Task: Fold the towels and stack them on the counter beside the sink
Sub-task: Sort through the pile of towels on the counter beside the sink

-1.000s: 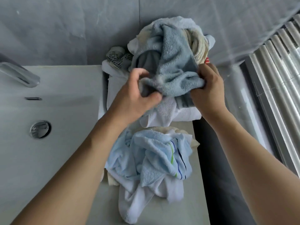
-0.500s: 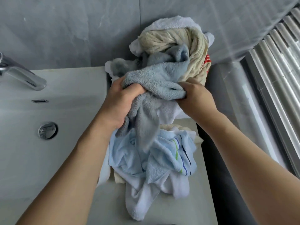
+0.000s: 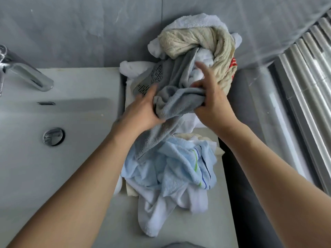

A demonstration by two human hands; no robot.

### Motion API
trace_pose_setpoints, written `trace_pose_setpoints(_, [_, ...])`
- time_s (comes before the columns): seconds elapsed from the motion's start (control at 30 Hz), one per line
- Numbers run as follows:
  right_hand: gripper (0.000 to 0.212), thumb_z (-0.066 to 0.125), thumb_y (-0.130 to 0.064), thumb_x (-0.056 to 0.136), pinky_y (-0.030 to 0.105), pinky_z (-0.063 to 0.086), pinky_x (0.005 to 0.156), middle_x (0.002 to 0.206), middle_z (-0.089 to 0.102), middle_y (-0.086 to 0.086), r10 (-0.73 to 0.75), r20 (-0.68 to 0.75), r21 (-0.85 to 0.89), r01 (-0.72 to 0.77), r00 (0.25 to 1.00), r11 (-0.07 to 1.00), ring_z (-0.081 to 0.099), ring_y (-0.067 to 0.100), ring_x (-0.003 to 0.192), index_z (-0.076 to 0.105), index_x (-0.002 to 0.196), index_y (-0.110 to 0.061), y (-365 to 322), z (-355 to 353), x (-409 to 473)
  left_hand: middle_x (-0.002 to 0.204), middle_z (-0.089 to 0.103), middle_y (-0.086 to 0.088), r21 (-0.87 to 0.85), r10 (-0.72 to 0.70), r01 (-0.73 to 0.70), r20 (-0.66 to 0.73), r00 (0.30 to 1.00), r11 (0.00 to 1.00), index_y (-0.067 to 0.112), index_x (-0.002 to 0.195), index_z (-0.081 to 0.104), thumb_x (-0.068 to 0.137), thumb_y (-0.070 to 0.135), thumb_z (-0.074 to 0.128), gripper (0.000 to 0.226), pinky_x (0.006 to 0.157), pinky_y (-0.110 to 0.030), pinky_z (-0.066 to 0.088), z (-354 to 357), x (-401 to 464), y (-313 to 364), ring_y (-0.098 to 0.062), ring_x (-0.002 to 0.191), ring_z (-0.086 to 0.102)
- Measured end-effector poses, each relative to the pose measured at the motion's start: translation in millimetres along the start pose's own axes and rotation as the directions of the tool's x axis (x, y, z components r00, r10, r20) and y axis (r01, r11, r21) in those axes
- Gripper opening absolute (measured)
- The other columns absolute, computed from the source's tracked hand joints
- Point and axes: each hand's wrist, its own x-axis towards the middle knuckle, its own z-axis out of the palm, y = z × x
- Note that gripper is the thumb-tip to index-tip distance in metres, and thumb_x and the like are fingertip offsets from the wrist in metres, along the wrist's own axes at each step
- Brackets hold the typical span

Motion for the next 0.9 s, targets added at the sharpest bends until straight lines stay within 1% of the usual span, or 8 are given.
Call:
trace_pose_setpoints(0.07, [0.086,0.060,0.002,0.075,0.036,0.046,0.083,0.102,0.052,0.005,-0.014,0.150,-0.196,0.043,0.989,0.980,0.053,0.026,0.092,0.030,0.152,-0.024,4.4,-0.3,-0.7,0.106,0.059,-0.012,0.100,0.008,-0.008,0.003,1.000,0.995,0.035,0.085,0.061,0.078,0.047,0.076,0.021,0.068,-0.031,0.043,2.8,7.0,-4.4,-0.036,0.099,0.063])
trace_pose_setpoints(0.13, [0.071,0.064,-0.003,0.074,0.043,0.048,0.082,0.100,0.051,0.011,-0.049,0.125,-0.412,0.097,0.991,0.906,0.051,0.033,0.090,0.049,0.142,-0.019,11.6,3.7,-5.7,0.107,0.061,-0.013,0.027,0.039,-0.038,-0.027,0.999,0.999,0.027,0.080,0.067,0.078,0.035,0.075,0.012,0.073,-0.030,0.043,5.1,7.7,-13.2,-0.033,0.102,0.062])
trace_pose_setpoints(0.23, [0.038,0.067,-0.005,0.068,0.047,0.049,0.076,0.094,0.052,0.014,-0.003,0.028,-0.547,0.018,1.000,0.837,0.051,0.035,0.083,0.067,0.105,-0.009,13.3,15.2,-6.1,0.105,0.071,-0.001,-0.474,-0.018,0.044,0.061,0.998,0.879,0.020,0.093,0.071,0.057,0.035,0.078,0.041,0.091,-0.032,0.048,-8.1,-10.8,-16.8,-0.019,0.101,0.064])
trace_pose_setpoints(0.33, [0.025,0.067,-0.013,0.069,0.047,0.047,0.082,0.099,0.054,0.017,0.017,0.038,-0.552,0.007,0.999,0.834,0.052,0.038,0.090,0.066,0.092,-0.006,3.9,24.8,2.7,0.079,0.065,-0.003,-0.744,0.014,0.073,0.110,0.994,0.664,0.006,0.078,0.070,0.055,0.016,0.073,0.026,0.084,-0.032,0.047,-21.8,-33.5,-15.7,-0.016,0.083,0.061])
trace_pose_setpoints(0.6, [0.072,0.050,-0.033,0.078,0.046,0.032,0.101,0.140,0.039,0.011,-0.183,0.046,-0.489,0.181,0.982,0.853,0.035,0.031,0.121,0.039,0.148,-0.018,-27.4,41.6,1.5,0.071,0.070,-0.007,-0.899,0.145,0.146,0.223,0.964,0.412,0.013,0.070,0.077,0.050,-0.002,0.055,0.033,0.064,-0.030,0.056,-66.7,-98.0,14.8,-0.022,0.070,0.069])
trace_pose_setpoints(0.7, [0.032,0.067,-0.027,0.078,0.046,0.034,0.095,0.130,0.037,0.006,-0.260,0.008,-0.490,0.231,0.966,0.841,0.031,0.024,0.112,0.065,0.109,-0.020,-31.7,40.4,-3.2,0.075,0.073,-0.004,-0.901,0.273,0.131,0.260,0.926,0.414,0.018,0.074,0.079,0.039,0.011,0.066,0.038,0.065,-0.031,0.059,-73.1,-119.4,21.2,-0.020,0.074,0.071])
trace_pose_setpoints(0.8, [0.023,0.063,-0.030,0.080,0.036,0.038,0.100,0.129,0.055,0.006,-0.245,0.125,-0.138,0.262,0.961,0.955,0.046,0.020,0.118,0.069,0.097,-0.016,-37.3,27.2,-14.9,0.082,0.075,-0.005,-0.896,0.313,0.133,0.282,0.907,0.423,0.019,0.081,0.080,0.043,0.009,0.068,0.042,0.068,-0.034,0.059,-73.3,-129.6,17.9,-0.022,0.081,0.074])
trace_pose_setpoints(0.9, [0.019,0.054,-0.011,0.084,0.023,0.050,0.077,0.085,0.069,-0.012,0.115,0.242,0.513,-0.228,0.964,0.828,0.063,-0.004,0.080,0.065,0.091,-0.024,-49.0,13.7,-31.5,0.083,0.075,-0.008,-0.879,0.247,0.150,0.285,0.926,0.453,0.016,0.080,0.079,0.055,-0.002,0.062,0.036,0.067,-0.037,0.060,-69.5,-134.6,12.7,-0.025,0.081,0.073])
